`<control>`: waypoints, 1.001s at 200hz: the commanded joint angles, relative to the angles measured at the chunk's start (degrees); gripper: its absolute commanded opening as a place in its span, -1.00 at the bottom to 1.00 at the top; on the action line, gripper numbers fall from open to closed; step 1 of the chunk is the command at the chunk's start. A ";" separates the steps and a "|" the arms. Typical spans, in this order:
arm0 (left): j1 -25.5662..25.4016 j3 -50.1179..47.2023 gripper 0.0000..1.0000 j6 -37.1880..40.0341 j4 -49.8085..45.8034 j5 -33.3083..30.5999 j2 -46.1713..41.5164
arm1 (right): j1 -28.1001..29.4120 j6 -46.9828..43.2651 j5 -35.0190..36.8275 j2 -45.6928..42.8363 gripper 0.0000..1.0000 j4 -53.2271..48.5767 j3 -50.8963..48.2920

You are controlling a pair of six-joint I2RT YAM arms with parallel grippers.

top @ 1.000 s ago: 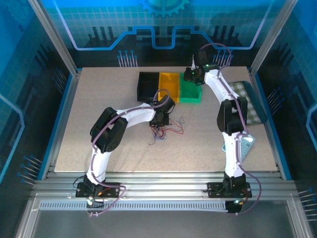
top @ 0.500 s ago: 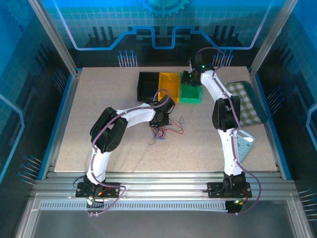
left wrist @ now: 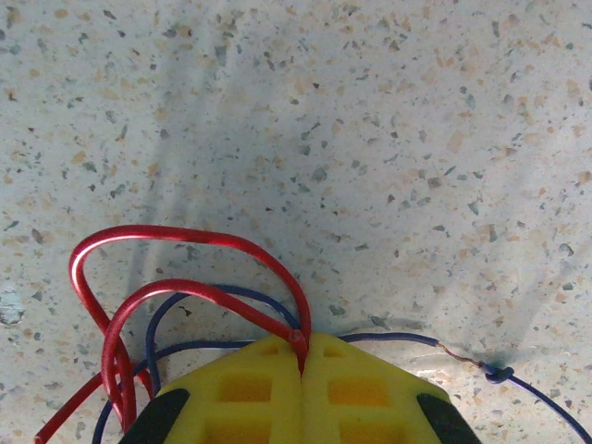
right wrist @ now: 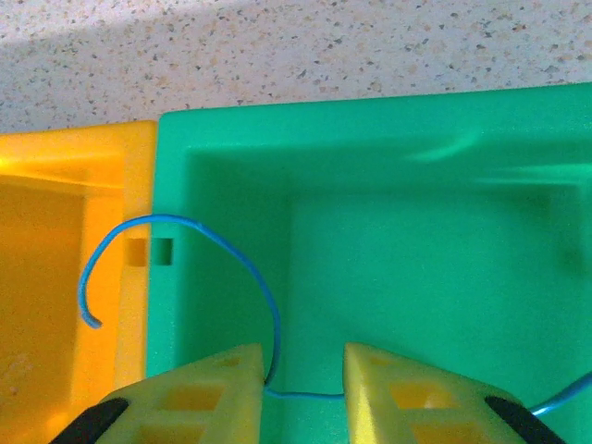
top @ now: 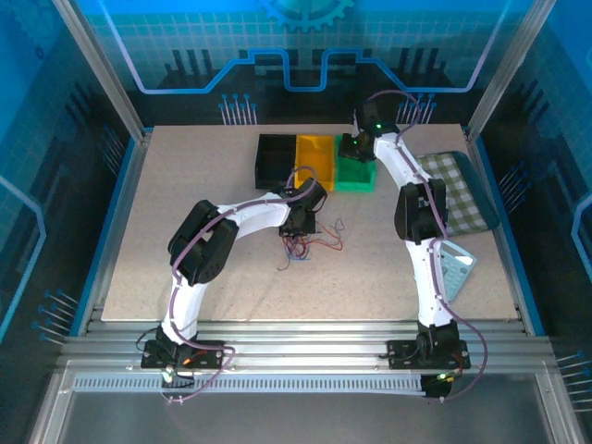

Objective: Untangle the cables

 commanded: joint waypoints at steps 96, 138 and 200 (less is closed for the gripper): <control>1.57 -0.81 -1.00 0.32 -6.92 -4.11 4.54 | 1.13 5.48 8.18 1.06 -0.44 -1.68 -3.23; 1.52 -0.85 -1.00 0.35 -6.83 -4.16 4.43 | 1.13 5.02 5.86 -6.72 -0.36 6.46 -8.14; 1.56 -1.84 -1.00 0.34 -5.88 -4.01 3.58 | 0.78 4.80 6.23 -11.03 -0.34 6.69 -8.77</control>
